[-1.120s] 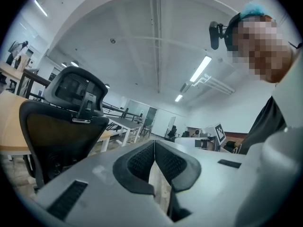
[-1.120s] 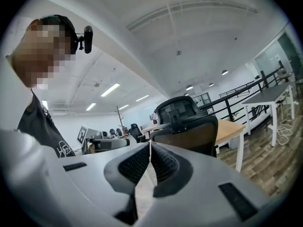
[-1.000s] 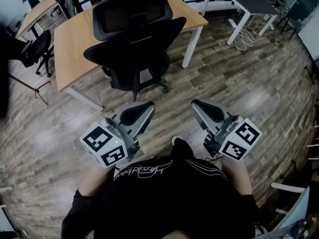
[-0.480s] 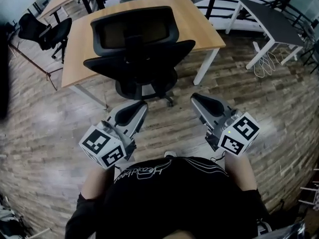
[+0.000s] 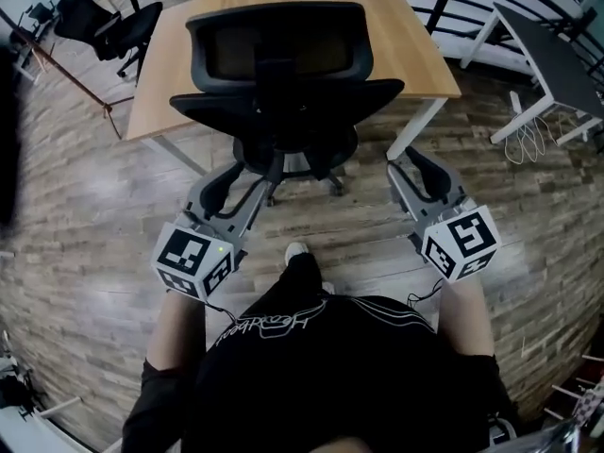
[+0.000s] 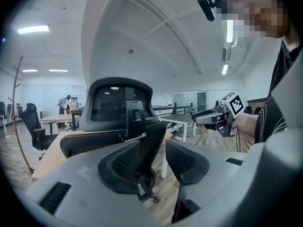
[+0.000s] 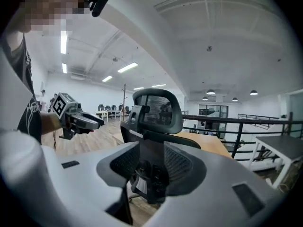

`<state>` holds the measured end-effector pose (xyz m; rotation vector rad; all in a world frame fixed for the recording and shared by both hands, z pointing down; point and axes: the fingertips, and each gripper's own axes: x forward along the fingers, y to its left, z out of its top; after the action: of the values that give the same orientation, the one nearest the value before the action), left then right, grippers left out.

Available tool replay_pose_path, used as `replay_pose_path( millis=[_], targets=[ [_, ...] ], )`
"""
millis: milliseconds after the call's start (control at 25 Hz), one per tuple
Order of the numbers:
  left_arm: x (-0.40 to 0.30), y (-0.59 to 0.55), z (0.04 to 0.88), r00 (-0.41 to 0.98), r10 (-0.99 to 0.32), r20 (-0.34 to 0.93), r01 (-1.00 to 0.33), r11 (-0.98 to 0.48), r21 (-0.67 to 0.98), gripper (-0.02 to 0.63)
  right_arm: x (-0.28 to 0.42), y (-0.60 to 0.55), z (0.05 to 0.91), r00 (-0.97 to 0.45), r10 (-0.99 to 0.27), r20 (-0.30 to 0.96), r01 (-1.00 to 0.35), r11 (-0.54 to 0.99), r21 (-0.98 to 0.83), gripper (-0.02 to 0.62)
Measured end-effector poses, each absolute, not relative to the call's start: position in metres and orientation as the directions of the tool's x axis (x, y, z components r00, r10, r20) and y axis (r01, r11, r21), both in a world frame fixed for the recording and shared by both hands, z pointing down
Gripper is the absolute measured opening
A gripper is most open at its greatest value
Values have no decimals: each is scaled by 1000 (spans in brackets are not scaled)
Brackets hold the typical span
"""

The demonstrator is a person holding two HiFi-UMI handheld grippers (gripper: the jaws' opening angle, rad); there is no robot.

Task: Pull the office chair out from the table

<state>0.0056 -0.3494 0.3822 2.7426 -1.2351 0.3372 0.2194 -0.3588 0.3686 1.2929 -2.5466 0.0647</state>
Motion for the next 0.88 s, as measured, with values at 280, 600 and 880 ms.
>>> replay_pose_path(
  millis=[280,600,880],
  targets=[
    [-53,-419,398,586,-749,310,-779,-626,-41,252,211,-427,381,-513,-779,361,-783,597,175,262],
    [-117,-494,402,491,-788,372,-781,-587,-213,279,209,-494,405,-397,-786,474,-685,598,417,275],
    [-145,-530,425,472,-744,473,-647,-657,-388,282,206,-520,420,-336,-766,548,-612,620,491,275]
  ],
)
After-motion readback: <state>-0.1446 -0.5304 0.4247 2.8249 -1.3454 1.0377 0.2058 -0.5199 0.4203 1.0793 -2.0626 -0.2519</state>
